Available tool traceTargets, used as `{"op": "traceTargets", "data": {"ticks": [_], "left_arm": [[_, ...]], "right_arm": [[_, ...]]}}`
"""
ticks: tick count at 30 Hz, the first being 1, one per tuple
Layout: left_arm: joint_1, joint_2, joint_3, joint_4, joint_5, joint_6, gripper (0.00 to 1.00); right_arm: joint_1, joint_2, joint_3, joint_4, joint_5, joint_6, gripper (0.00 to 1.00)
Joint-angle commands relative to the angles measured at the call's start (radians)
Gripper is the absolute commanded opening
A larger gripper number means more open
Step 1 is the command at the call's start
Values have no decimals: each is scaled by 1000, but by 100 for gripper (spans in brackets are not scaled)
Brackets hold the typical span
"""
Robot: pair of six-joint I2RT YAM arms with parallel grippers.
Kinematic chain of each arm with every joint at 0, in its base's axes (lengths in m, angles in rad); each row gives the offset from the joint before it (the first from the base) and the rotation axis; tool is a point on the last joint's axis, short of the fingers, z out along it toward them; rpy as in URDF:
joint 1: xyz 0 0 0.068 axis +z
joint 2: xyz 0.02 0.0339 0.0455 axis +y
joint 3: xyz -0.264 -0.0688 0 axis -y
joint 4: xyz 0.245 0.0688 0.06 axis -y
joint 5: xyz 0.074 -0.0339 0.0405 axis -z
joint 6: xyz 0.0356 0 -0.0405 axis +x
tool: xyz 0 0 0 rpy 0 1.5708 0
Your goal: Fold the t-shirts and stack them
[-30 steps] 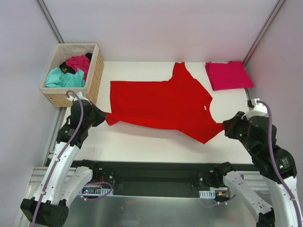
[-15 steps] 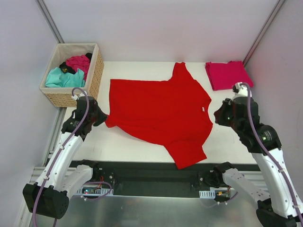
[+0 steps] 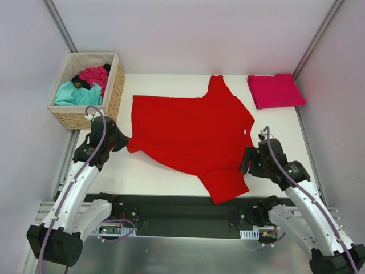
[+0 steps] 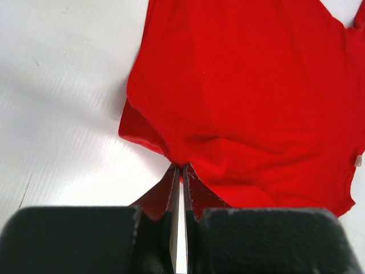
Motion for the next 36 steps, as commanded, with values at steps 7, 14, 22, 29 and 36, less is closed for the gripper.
{"op": "traceTargets", "data": {"ticks": [7, 14, 22, 29, 36], "left_arm": [[-16, 46, 22, 51, -14, 13, 0], [-17, 72, 37, 54, -27, 25, 0], [-17, 123, 85, 51, -26, 38, 0], [-17, 163, 103, 54, -30, 39, 0], [-17, 163, 109, 53, -29, 41, 0]], "right_arm": [[7, -99, -214, 15, -68, 211, 72], [7, -101, -329, 59, -75, 290, 69], [9, -93, -401, 101, -45, 350, 68], [9, -118, -398, 87, -23, 355, 68], [9, -111, -410, 96, -40, 362, 58]]}}
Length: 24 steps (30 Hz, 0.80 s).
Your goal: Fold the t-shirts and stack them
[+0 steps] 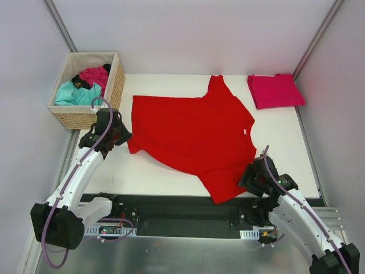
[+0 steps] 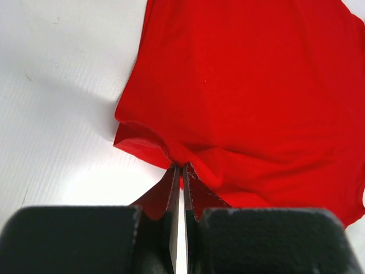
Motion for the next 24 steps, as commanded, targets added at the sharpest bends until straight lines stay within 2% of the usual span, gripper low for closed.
{"op": "traceTargets", "data": {"ticks": [1, 3, 5, 6, 9, 18, 20, 22, 23, 24], "left_arm": [[-11, -15, 36, 15, -27, 22, 0], [-11, -20, 37, 15, -32, 27, 0], [-11, -24, 39, 15, -36, 35, 0], [-11, -27, 39, 15, -38, 36, 0], [-11, -30, 40, 14, -41, 42, 0], [-11, -20, 36, 11, -45, 47, 0], [-11, -18, 37, 12, -45, 48, 0], [-11, -17, 40, 12, -45, 51, 0], [-11, -17, 45, 12, -45, 51, 0], [-11, -17, 47, 12, -45, 53, 0]], "right_arm": [[4, -2, -10, 13, 6, 26, 56], [4, -5, -12, 11, 7, 30, 47], [4, -9, -13, 10, 10, 32, 42], [4, -9, -13, 10, 10, 33, 35], [4, -14, -15, 8, 12, 33, 27], [6, -6, -12, 8, 6, 32, 14], [4, 4, -10, 11, 1, 29, 14], [4, 17, -1, 0, -2, 27, 25], [6, 30, 0, -4, 1, 21, 34], [6, 37, 8, -10, 10, 18, 35]]}}
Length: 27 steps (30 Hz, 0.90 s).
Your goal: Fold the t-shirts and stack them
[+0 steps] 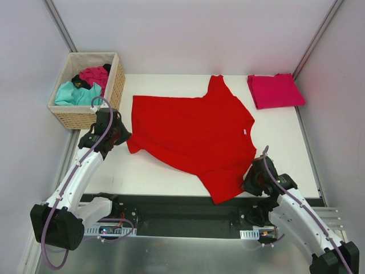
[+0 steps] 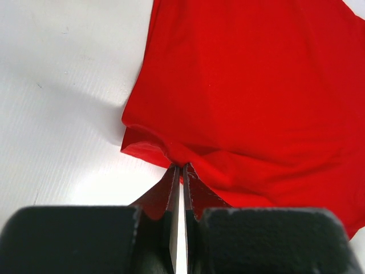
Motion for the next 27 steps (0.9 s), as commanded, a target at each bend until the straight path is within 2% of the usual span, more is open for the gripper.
{"op": "traceTargets", "data": {"ticks": [1, 5, 16, 27], "left_arm": [[-11, -11, 44, 12, -24, 21, 0], [-11, -5, 51, 12, -25, 21, 0], [-11, 20, 63, 13, -8, 14, 0], [-11, 35, 56, 12, -10, 20, 0]], "right_arm": [[3, 33, 24, -32, 19, -11, 36], [7, 51, 53, -60, 48, -20, 54], [5, 154, 197, -135, 89, -75, 55], [5, 224, 137, -100, 94, -57, 54]]}}
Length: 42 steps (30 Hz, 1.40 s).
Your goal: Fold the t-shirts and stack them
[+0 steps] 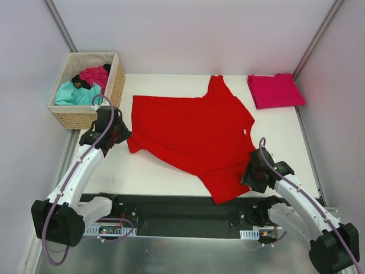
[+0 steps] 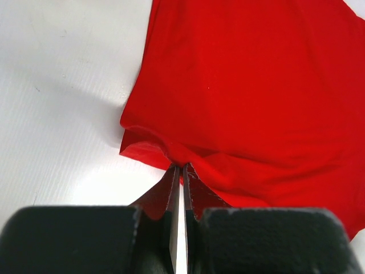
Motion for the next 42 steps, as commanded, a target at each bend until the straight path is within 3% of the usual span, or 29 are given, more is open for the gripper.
{"op": "traceTargets", "data": {"ticks": [1, 14, 22, 37, 42], "left_arm": [[-11, 2, 32, 13, -10, 18, 0], [-11, 25, 24, 13, -4, 21, 0], [-11, 35, 30, 13, -3, 23, 0], [-11, 32, 24, 12, -16, 34, 0], [-11, 43, 30, 12, -18, 37, 0]], "right_arm": [[6, 40, -16, -8, 15, 2, 54], [4, 138, -22, 39, 13, 10, 48], [6, 128, -27, 53, 2, 13, 36], [4, 198, 5, 67, -22, 4, 25], [3, 239, 25, 78, -25, -9, 14]]}}
